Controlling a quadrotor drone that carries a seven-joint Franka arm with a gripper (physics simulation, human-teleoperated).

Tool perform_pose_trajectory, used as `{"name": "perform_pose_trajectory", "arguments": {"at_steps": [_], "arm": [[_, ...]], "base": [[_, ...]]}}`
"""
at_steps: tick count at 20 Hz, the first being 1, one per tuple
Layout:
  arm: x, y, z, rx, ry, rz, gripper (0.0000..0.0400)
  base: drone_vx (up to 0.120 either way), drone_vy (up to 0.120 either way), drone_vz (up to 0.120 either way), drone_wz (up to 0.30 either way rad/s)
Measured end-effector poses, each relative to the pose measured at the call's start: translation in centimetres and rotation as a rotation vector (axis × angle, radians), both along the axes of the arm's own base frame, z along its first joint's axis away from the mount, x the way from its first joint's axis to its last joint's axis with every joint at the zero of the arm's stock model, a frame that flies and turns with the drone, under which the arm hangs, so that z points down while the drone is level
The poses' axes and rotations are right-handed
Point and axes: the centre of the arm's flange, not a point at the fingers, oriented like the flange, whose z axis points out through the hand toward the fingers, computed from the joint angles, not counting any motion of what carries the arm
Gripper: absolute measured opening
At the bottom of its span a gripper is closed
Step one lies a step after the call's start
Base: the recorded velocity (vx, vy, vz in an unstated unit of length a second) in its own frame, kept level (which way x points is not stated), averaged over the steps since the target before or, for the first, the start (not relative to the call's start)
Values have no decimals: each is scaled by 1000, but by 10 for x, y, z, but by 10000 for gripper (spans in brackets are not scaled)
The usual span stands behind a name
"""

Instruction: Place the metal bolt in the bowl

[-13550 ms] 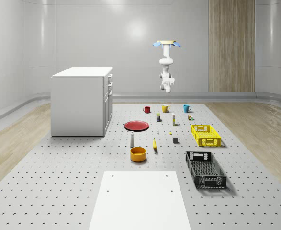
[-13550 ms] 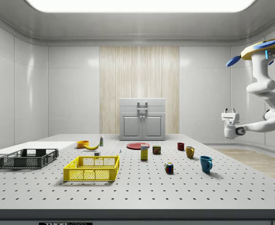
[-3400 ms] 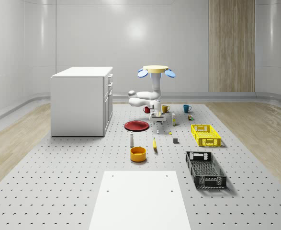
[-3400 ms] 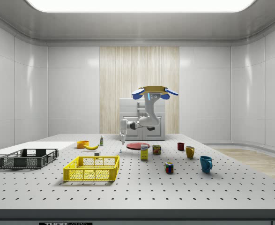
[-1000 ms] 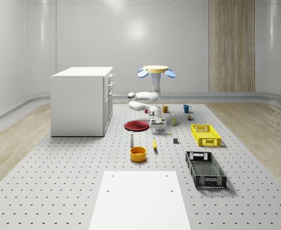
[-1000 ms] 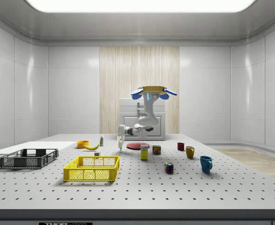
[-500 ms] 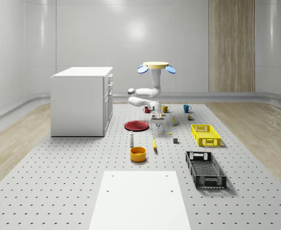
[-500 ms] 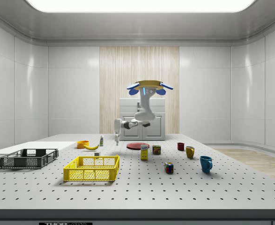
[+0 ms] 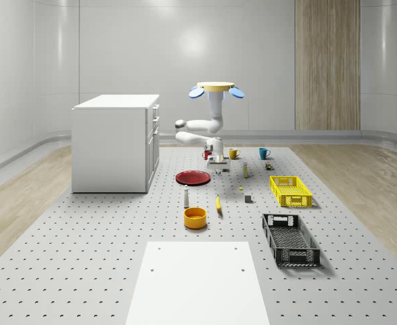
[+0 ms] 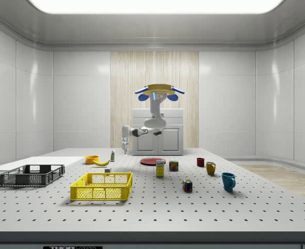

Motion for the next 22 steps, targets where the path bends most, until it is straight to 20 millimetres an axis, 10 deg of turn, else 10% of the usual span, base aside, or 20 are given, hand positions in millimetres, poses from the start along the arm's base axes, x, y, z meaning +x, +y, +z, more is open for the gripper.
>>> {"name": "perform_pose_trajectory", "arguments": {"at_steps": [22], "arm": [[0,0,0,0,0,0,100]], "base": [[120,-84,2,0]]}}
